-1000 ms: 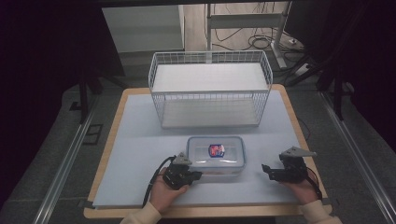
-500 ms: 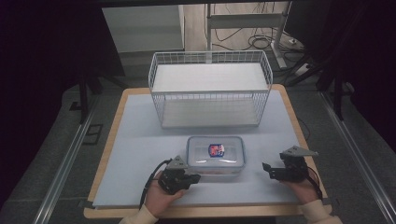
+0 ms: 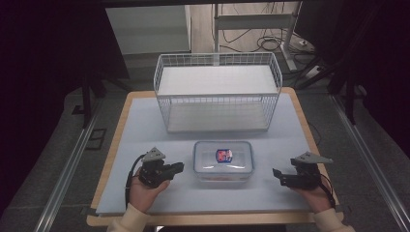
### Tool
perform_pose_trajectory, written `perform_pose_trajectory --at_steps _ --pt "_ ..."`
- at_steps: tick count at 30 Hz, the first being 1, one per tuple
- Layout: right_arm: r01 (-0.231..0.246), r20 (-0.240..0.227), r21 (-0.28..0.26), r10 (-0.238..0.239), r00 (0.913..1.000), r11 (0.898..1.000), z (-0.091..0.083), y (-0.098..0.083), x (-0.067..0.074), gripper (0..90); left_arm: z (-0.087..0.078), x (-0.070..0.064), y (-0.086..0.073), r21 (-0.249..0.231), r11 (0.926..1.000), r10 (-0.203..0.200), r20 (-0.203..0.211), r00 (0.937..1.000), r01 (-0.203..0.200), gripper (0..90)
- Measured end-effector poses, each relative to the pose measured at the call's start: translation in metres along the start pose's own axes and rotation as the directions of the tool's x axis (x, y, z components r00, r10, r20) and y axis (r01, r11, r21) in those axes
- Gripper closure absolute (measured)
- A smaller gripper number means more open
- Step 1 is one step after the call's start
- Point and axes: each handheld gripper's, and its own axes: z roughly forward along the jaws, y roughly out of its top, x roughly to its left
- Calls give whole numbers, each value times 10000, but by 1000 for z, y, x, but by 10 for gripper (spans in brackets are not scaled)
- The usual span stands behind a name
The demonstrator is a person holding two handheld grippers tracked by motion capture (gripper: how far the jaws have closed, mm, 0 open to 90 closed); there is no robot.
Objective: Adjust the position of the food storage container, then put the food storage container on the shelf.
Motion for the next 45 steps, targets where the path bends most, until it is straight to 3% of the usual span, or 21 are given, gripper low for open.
perform_pose_trajectory --at_steps 1,2,4,8,19,25,28,29,33,34,35,36,38,39,40,44,45 --pt "0 0 0 0 10000 10000 0 0 0 152 0 0 0 0 10000 0 0 10000 0 750" --pt "-9 9 -20 9 10000 10000 -1 0 0 152 1 1 0 8 10000 -51 -248 9997 51 750" --pt "-154 50 -112 155 9999 9998 -1 -1 -1 150 4 2 0 -35 9997 -227 -954 9952 225 424" --pt "-325 105 -251 327 9994 9992 -3 0 -2 144 5 3 1 -36 9993 -374 -827 9959 372 287" --pt "-128 -90 -603 123 9999 9981 -6 2 0 141 6 8 8 -139 9970 -763 -509 9958 757 192" --pt "-152 -182 -577 142 9997 9982 -7 3 1 149 15 14 19 -176 9928 -1179 211 9928 1183 165" --pt "-88 -265 -549 73 9996 9985 -6 5 3 154 28 23 26 190 9867 -1624 769 9837 1614 160" --pt "-88 -265 -549 73 9996 9985 -6 5 3 154 28 23 26 190 9867 -1624 769 9837 1614 160" --pt "-18 -274 -456 5 9996 9990 -3 5 4 156 43 31 34 506 9797 -1994 1390 9700 1941 150" --pt "-9 -273 -446 -3 9996 9990 -3 5 4 156 50 34 34 640 9738 -2262 1807 9572 2180 150" --pt "-9 -273 -446 -3 9996 9990 -3 5 4 156 50 34 34 640 9738 -2262 1807 9572 2180 148" --pt "20 -256 -448 -31 9997 9990 -3 5 5 156 54 35 34 829 9713 -2354 1937 9524 2232 148" --pt "33 -198 -439 -42 9998 9990 -4 5 4 156 61 33 32 1219 9713 -2255 1983 9539 2043 144" --pt "33 -198 -439 -42 9998 9990 -4 5 4 156 61 33 32 1219 9713 -2255 1983 9539 2043 145" --pt "66 -205 -403 -75 9998 9992 -3 5 4 156 63 32 32 1288 9700 -2304 2142 9492 2064 147" --pt "104 -225 -351 -112 9997 9993 -2 4 5 157 67 32 31 1387 9669 -2409 2173 9459 2144 154" --pt "174 -191 -323 -180 9997 9993 -3 4 5 157 68 32 31 1434 9646 -2497 2241 9420 2216 159"
